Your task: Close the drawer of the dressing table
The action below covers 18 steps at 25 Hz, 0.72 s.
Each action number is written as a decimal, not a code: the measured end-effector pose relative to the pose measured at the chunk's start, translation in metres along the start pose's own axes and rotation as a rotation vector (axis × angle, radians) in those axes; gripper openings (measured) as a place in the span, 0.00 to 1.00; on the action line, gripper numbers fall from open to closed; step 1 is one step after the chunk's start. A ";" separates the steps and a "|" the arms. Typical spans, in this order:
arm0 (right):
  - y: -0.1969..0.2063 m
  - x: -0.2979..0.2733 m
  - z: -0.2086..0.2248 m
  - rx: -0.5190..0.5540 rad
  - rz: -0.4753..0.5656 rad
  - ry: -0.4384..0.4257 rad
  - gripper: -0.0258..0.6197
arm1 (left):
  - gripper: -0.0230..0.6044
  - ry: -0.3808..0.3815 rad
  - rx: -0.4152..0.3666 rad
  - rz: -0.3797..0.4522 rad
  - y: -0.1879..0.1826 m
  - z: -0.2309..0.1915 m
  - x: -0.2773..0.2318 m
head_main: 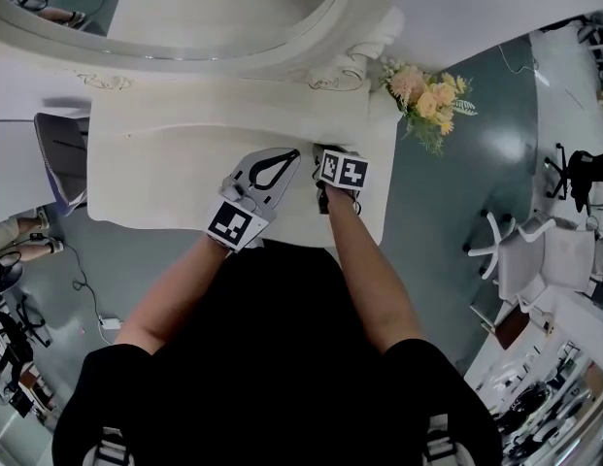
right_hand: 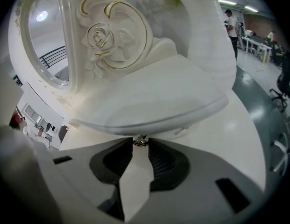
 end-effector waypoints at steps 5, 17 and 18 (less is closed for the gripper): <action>0.002 0.006 -0.005 0.028 0.016 -0.003 0.23 | 0.02 -0.034 -0.002 -0.013 -0.001 -0.003 0.007; 0.014 0.062 -0.029 0.138 0.132 0.042 0.23 | 0.02 -0.036 -0.021 -0.038 -0.008 0.004 0.040; 0.012 0.069 -0.033 0.143 0.159 0.038 0.23 | 0.02 -0.033 -0.023 -0.038 -0.010 0.006 0.045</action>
Point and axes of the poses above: the fingertips, and each gripper's own axes: x backward along the fingers, z to its right, y out of its underside, the point moved 5 cm from there along x, backward along the fingers, and after that the axes turned 12 degrees about x, right-handed, at the moved point
